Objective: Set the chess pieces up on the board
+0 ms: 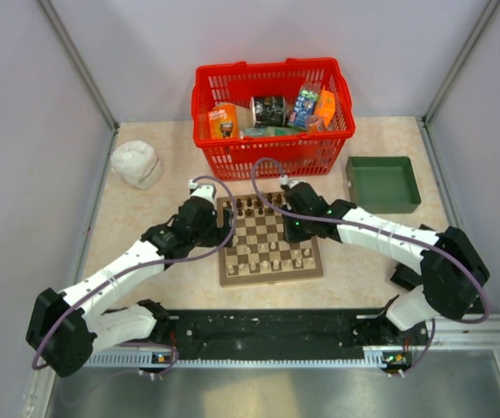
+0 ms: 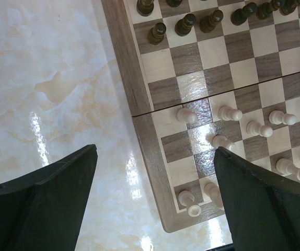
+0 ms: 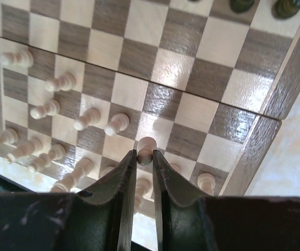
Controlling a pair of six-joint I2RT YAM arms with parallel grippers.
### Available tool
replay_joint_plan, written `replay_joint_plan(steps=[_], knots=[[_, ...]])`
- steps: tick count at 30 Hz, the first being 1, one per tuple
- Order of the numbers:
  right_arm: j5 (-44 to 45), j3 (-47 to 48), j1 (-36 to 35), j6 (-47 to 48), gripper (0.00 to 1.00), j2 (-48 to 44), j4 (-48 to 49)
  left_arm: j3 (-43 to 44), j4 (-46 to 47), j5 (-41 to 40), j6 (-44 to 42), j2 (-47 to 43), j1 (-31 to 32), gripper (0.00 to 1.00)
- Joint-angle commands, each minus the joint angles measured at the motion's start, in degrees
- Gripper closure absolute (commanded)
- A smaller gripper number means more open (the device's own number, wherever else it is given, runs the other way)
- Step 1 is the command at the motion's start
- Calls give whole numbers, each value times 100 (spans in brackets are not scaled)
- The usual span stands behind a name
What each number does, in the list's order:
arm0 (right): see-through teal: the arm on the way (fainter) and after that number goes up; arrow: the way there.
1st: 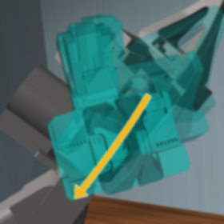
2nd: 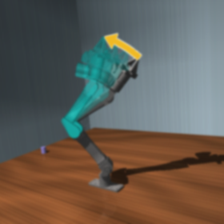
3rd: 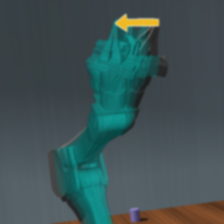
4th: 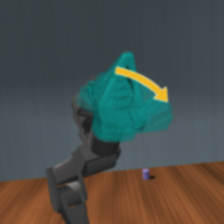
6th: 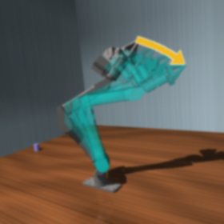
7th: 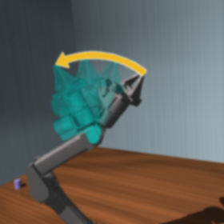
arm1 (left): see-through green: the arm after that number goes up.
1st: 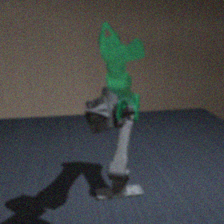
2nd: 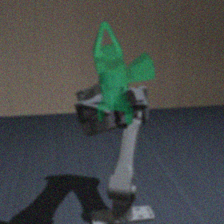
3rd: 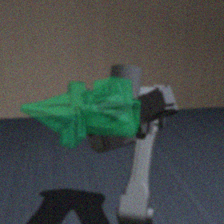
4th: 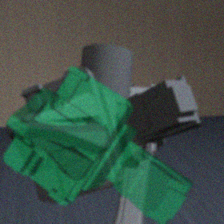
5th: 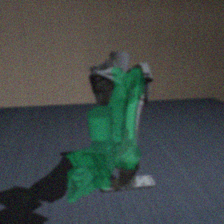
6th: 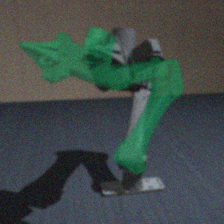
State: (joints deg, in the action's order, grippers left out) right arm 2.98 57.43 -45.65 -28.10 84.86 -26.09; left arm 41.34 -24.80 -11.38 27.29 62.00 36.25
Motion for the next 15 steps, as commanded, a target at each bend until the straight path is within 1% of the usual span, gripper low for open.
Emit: replay_joint_plan(steps=[1, 15], knots=[[-140, -144, -119, -117, 82, -233, -72, 40, 212, 48, -22, -30, -30, 1], [-210, -215, -260, -135, 81, -84, -89, 76, 203, 65, -22, 5, -30, 1]])
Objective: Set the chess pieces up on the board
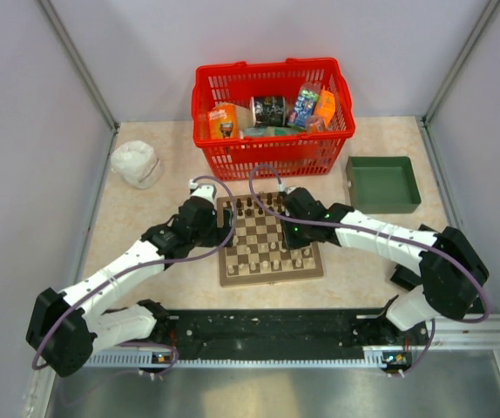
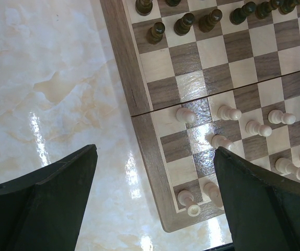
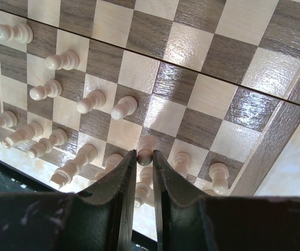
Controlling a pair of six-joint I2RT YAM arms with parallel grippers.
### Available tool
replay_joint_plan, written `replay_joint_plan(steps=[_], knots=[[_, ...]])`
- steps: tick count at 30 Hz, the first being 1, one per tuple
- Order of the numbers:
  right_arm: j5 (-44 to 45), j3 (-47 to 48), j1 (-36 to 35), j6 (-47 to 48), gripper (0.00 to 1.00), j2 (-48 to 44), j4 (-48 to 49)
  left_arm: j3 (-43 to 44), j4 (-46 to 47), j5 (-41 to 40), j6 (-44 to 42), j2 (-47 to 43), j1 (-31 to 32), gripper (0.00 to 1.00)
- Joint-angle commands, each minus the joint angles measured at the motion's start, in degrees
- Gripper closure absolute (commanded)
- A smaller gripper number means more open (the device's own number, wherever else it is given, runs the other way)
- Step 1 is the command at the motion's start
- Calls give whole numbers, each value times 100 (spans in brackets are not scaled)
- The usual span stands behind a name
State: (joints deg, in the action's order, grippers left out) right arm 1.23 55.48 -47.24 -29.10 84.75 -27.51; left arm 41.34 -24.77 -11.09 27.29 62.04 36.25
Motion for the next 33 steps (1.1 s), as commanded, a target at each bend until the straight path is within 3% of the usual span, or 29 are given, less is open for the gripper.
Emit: replay_joint_plan(steps=[1, 33], knots=[[-27, -29, -118, -25, 81, -64, 35, 58, 201, 28, -22, -16, -30, 1], [193, -11, -198, -17, 80, 235, -36, -39, 201, -25, -13, -87, -22, 1]])
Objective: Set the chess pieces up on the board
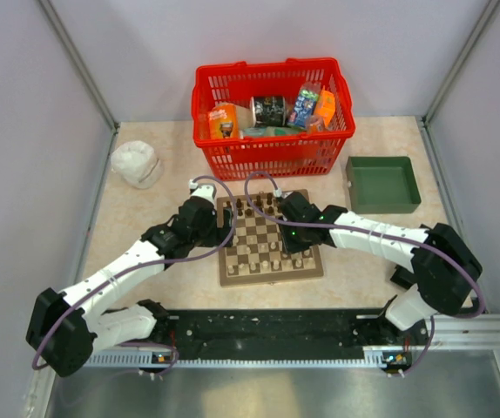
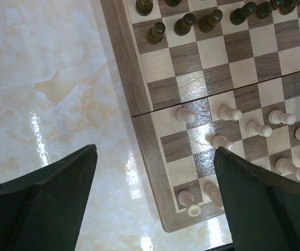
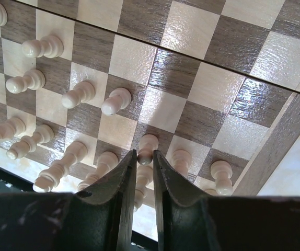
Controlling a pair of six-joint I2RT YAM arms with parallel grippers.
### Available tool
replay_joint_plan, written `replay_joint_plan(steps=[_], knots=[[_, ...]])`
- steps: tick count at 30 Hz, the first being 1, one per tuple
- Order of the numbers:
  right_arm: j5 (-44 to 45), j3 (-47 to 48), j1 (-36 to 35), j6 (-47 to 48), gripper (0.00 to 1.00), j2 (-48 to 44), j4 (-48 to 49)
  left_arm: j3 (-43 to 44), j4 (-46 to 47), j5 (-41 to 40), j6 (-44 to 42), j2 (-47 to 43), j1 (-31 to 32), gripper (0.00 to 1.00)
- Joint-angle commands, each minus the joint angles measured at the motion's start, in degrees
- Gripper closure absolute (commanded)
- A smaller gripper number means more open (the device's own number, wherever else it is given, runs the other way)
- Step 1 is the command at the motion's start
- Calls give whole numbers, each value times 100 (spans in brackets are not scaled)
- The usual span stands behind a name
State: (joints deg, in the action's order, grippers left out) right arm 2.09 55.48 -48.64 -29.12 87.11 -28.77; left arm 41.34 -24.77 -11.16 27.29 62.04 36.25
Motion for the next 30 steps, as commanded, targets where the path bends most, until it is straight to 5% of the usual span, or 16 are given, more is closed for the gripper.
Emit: replay_joint_plan(steps=[1, 30], knots=[[116, -20, -58, -14, 80, 8, 83, -47, 201, -9, -13, -78, -21, 1], [99, 841, -66, 197, 69, 456, 320, -39, 148, -53, -13, -148, -39, 1]])
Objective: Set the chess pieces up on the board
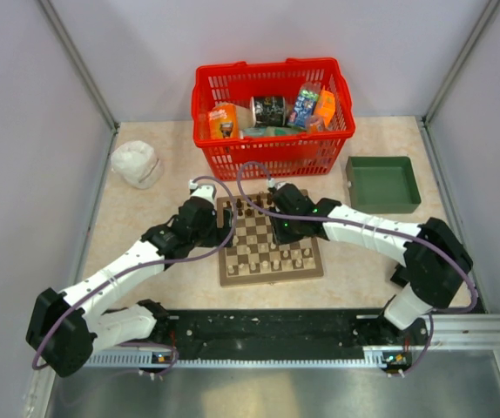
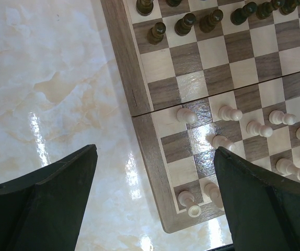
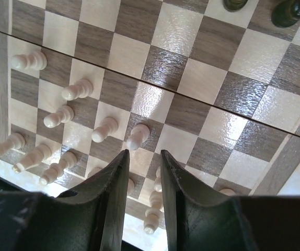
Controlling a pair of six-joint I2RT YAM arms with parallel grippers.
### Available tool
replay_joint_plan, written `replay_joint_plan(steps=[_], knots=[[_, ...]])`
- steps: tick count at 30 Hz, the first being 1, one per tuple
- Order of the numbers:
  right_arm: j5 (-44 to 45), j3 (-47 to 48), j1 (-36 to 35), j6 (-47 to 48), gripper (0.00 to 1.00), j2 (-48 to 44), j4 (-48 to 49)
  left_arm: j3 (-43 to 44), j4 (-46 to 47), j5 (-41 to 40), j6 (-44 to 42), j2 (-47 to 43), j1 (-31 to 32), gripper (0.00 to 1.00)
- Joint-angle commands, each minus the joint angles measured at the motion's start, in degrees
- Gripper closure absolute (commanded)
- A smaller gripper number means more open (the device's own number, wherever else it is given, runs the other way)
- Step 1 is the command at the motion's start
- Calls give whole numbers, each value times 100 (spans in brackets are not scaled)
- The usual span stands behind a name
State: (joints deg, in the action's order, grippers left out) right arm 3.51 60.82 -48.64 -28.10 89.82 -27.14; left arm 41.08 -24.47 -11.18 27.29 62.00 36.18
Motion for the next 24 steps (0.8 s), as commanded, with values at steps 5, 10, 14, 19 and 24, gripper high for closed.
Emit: replay_joint_plan(steps=[5, 10, 14, 19, 24], knots=[[-70, 361, -66, 94, 68, 211, 235, 32, 83, -51, -31, -153, -32, 1], [-183, 378, -66, 103, 68, 264, 288, 40, 91, -77, -48, -144, -32, 1], [-236, 387, -58, 85, 68, 378, 314, 49, 100, -60, -39, -91, -32, 1], [-237, 405, -58, 85, 68, 466, 323, 32, 100, -51, -39, -91, -24, 1], [-254, 405, -58, 94, 68, 510, 314, 23, 126, -60, -39, -100, -32, 1]])
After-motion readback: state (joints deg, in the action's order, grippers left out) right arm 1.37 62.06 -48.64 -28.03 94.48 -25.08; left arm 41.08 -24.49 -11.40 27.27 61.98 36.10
